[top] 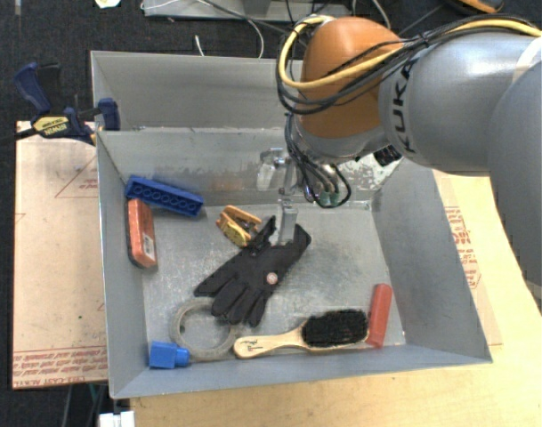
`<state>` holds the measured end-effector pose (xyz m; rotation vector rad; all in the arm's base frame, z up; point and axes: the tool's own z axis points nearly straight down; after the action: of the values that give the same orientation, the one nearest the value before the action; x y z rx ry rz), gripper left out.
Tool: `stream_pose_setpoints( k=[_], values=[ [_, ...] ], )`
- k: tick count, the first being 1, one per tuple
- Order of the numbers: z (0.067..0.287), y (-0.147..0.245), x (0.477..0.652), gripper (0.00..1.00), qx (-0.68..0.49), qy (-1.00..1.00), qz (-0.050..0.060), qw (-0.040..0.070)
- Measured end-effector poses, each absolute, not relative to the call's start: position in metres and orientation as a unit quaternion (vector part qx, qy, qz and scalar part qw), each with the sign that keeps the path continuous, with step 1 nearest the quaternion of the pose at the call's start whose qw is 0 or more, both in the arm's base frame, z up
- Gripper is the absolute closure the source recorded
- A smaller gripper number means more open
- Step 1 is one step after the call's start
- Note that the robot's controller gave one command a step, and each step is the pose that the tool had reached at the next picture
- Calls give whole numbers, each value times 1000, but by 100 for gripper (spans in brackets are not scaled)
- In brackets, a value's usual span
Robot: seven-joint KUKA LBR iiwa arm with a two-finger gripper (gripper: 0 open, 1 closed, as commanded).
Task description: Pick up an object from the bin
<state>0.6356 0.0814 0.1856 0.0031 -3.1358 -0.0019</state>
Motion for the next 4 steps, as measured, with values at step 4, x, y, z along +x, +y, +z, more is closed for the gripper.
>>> stream_pose_setpoints(
  k=[4],
  values=[
    [146,52,585,0,332,-943,0,-3]
  ],
)
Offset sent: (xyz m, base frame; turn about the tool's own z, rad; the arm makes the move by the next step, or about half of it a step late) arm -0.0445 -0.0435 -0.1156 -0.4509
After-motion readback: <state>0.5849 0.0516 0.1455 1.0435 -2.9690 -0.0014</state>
